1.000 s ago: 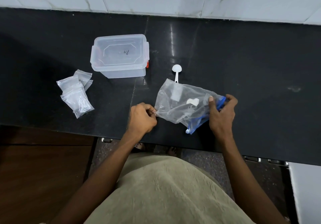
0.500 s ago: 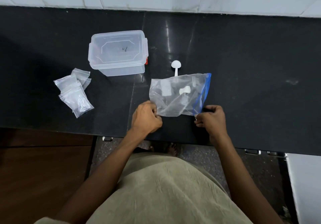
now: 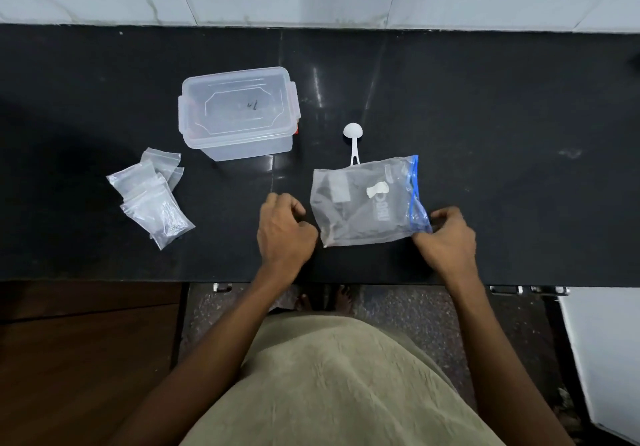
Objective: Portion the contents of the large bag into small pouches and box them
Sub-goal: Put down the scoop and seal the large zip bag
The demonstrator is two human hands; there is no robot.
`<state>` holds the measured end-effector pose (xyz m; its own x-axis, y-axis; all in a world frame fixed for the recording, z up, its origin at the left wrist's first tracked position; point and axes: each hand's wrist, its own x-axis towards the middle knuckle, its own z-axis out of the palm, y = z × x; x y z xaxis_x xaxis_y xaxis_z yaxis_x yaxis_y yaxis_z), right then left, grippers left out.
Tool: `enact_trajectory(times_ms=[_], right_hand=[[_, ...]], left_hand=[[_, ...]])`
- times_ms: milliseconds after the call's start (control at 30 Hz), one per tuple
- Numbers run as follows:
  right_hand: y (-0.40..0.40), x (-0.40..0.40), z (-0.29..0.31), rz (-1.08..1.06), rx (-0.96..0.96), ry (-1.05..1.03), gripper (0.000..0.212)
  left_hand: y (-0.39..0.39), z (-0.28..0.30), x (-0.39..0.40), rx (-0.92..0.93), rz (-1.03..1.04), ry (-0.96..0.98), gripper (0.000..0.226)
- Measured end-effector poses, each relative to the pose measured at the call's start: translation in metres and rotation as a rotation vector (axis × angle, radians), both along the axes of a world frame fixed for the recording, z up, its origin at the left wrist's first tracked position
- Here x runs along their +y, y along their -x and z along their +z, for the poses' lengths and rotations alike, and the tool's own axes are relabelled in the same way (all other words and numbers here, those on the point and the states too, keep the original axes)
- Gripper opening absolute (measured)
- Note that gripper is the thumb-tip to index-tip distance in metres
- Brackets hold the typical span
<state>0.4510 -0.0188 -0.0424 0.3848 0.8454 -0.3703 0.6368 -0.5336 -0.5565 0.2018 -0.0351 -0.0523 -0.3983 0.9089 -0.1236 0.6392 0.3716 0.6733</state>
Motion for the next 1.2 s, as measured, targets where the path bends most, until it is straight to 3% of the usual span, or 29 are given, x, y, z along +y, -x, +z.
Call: enact_trajectory(times_ms=[100,200,267,367,433,533,800,933,1000,1067,1200], right_hand=[[0.025,-0.006,0.007,0.088,-0.275,-0.288,0.04],[0.054,0.003,0.002,0.277,-0.135,-0.618,0.028],[0.07,0.021,-0.014,0.391,-0.004,-0.688,0.028],[0.085,0.037,-0.042,0.386,0.115,-0.555,0.033],[0.084,0.035,-0.061,0.473,-0.035,-0.447,0.041],[0.073,0.026,-0.075,0.614,-0.322,-0.403,0.052],[0.065,0.02,-0.074,0.565,-0.479,-0.259,0.074],[0.06,0.009,-0.072,0.534,-0.475,-0.254,0.084],[0.059,0.006,-0.07,0.533,-0.471,-0.243,0.089],[0.062,0.009,-0.064,0.517,-0.443,-0.21,0.089],[0.074,0.023,-0.049,0.488,-0.406,-0.363,0.051]], left_hand=[[-0.021,0.005,-0.002,0.022,-0.168,-0.291,0.018],[-0.042,0.001,0.009,-0.076,-0.381,-0.358,0.03],[-0.052,-0.015,0.017,-0.112,-0.511,-0.298,0.034],[-0.056,-0.047,0.023,0.048,-0.59,-0.144,0.055],[-0.046,-0.061,0.022,0.248,-0.642,-0.121,0.062],[-0.02,-0.07,0.02,0.381,-0.726,-0.121,0.069],[0.053,-0.065,0.02,0.5,-0.819,-0.027,0.069],[0.05,-0.058,0.016,0.294,-0.599,-0.09,0.07],[0.03,-0.049,0.012,0.176,-0.363,-0.25,0.051],[0.002,-0.035,0.01,0.061,-0.267,-0.383,0.036],[-0.05,-0.032,0.026,-0.15,-0.416,-0.32,0.046]])
